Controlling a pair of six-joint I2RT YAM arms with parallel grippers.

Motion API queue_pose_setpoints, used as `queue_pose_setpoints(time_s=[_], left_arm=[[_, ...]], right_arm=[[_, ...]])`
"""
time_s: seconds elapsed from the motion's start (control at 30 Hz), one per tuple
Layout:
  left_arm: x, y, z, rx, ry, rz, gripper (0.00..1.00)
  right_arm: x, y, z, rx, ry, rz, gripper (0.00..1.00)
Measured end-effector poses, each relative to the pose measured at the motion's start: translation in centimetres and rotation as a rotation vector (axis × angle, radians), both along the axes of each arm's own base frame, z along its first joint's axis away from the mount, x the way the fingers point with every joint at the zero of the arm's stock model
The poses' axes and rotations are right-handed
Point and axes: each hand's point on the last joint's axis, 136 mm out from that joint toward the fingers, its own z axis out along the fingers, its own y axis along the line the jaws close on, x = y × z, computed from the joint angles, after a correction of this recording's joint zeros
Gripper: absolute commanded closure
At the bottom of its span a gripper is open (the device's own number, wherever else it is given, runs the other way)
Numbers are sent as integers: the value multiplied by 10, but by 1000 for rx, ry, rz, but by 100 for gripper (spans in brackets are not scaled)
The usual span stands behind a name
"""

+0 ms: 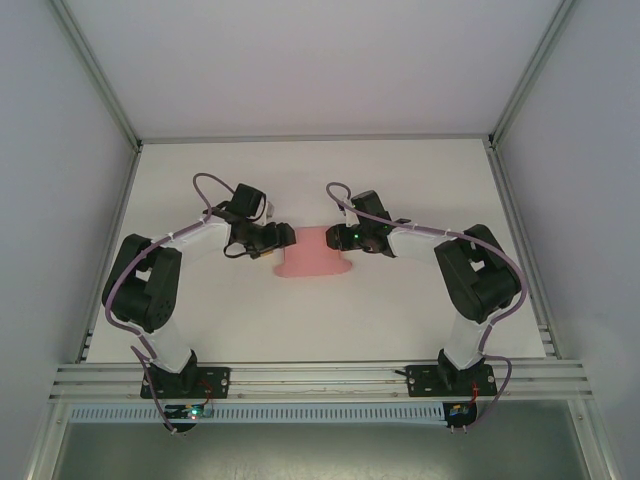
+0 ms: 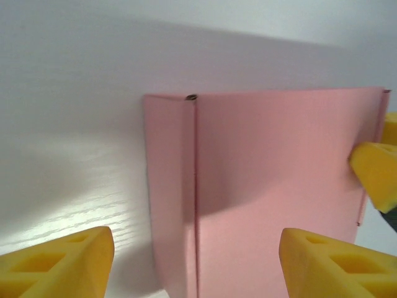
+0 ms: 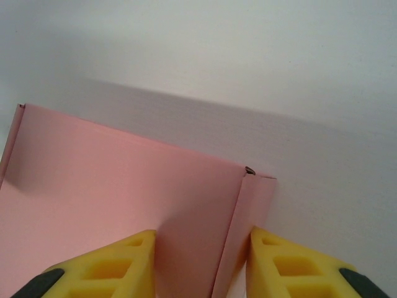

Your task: Assemble paper box

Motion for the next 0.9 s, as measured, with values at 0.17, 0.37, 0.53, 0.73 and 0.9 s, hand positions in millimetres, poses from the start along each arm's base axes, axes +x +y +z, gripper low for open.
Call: queue_pose_setpoints(time_s=[0.17,0.37,0.53,0.73,0.9], left_arm=[[4,-6,-4,-31,1,-7,51],[4,-7,-14,-73,13,-13,76],[6,-6,-13,-146,-12,-9,93],[5,-2,-12,-238,-44,-6,100],[-2,3,-13,-293,-64,-4,100]], right_arm=[[2,-2,1,6,-1,9,59],[4,-6,2,35,12,3,52],[1,-17,3,58,31,-15,34],[-8,-32,18,155,60,-56,16],[-14,-29,38,247,87,-52,2]])
